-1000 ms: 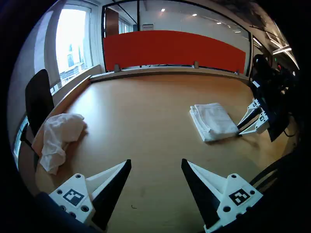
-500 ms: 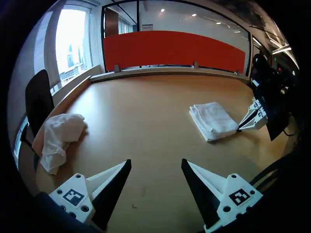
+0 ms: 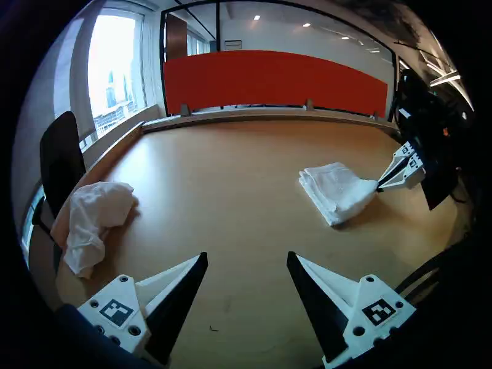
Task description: Fold towel
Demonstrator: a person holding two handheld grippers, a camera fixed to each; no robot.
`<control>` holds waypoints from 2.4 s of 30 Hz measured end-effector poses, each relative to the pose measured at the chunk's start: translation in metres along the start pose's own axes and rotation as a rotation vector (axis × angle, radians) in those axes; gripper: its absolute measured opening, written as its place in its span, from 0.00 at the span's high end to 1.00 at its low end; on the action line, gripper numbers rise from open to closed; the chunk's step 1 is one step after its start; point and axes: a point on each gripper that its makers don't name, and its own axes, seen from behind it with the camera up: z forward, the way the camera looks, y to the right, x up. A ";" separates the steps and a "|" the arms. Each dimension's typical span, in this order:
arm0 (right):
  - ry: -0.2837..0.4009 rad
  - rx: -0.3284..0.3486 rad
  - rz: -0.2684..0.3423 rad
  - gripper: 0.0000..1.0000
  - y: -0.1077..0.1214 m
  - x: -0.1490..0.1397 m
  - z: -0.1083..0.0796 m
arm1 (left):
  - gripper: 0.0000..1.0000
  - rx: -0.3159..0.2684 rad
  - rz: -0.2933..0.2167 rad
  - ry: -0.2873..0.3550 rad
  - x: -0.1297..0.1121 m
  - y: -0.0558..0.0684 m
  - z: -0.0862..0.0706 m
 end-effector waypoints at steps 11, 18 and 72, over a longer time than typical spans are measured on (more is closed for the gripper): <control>0.086 -0.047 -0.068 0.97 0.025 0.062 -0.027 | 0.04 -0.005 -0.002 0.012 0.005 0.001 -0.002; 0.143 -0.079 -0.112 0.97 0.038 0.102 -0.044 | 0.04 -0.005 0.002 0.023 0.009 0.000 -0.003; 0.177 -0.246 -0.017 0.97 0.172 0.085 -0.147 | 0.04 -0.019 0.007 0.033 0.025 0.003 0.005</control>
